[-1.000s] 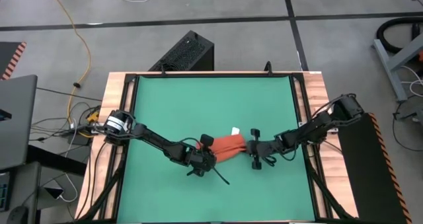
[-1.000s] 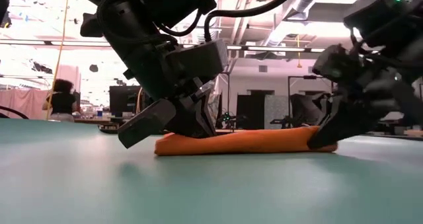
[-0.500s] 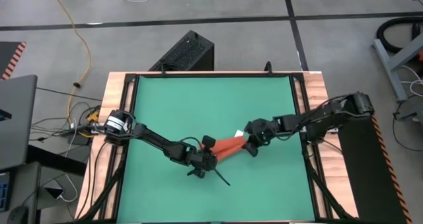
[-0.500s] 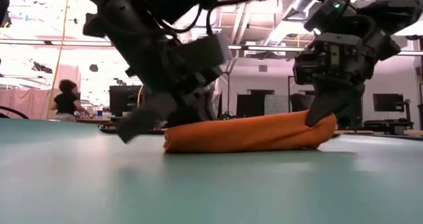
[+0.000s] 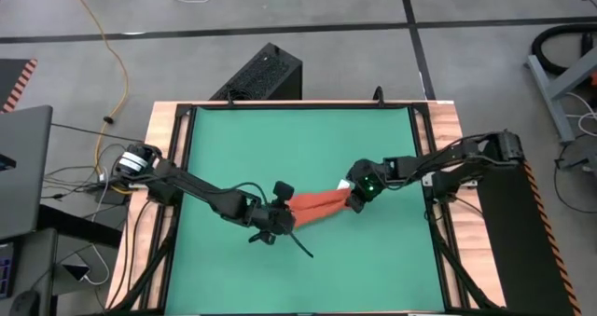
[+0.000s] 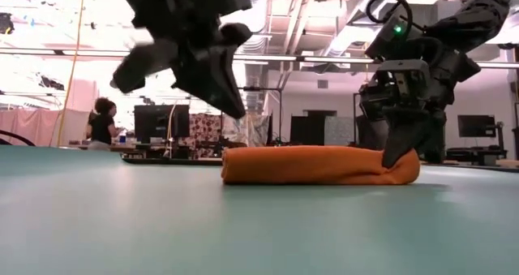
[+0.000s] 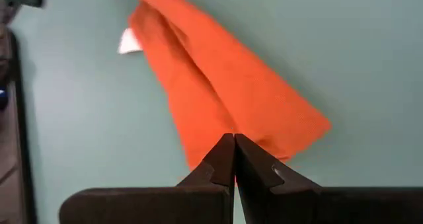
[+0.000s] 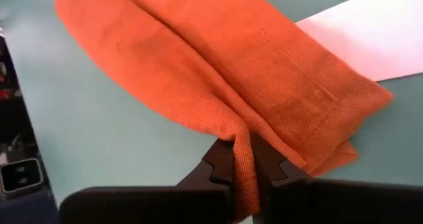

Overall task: Roll towel
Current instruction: Roll the orange towel

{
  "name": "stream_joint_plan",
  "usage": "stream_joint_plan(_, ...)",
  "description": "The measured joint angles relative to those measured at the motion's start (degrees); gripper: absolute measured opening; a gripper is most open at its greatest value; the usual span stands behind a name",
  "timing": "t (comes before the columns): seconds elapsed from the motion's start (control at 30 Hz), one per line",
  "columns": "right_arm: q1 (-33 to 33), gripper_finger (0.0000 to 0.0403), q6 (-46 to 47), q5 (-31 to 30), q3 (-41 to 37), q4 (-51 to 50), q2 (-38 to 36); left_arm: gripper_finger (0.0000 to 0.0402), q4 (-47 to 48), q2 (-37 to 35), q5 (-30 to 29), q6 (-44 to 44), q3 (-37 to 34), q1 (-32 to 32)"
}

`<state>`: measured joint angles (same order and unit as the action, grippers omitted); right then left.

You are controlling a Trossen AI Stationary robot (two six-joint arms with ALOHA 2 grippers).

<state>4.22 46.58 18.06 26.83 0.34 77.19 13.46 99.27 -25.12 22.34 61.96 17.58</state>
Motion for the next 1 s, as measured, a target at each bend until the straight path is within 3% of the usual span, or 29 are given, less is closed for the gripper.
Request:
stream_joint_plan(0.1,0.5,0.0028,0.3,1.2,0.0,-0.1,0.0,0.0,-10.7,0.6,4.8,2.6,-5.5,-2.1)
stream_joint_plan(0.23,0.5,0.0028,0.6,2.6,0.1,-0.2,0.0,0.0,-24.3,0.5,4.6,2.6,-13.7,-4.9)
stream_joint_plan(0.37,1.2,0.0028,1.5,5.2,0.1,0.1,0.0,0.0,-31.4,0.5,8.5,2.3,-18.6,-7.5)
stream_joint_plan(0.87,6.4,0.0028,4.6,8.9,0.2,1.7,-0.1,0.0,-36.6,5.7,22.2,-2.1,-21.5,-14.4)
stream_joint_plan(1.0,7.7,0.0028,5.1,8.6,0.2,0.7,-0.1,0.0,-37.9,7.5,22.7,-3.4,-21.5,-14.2)
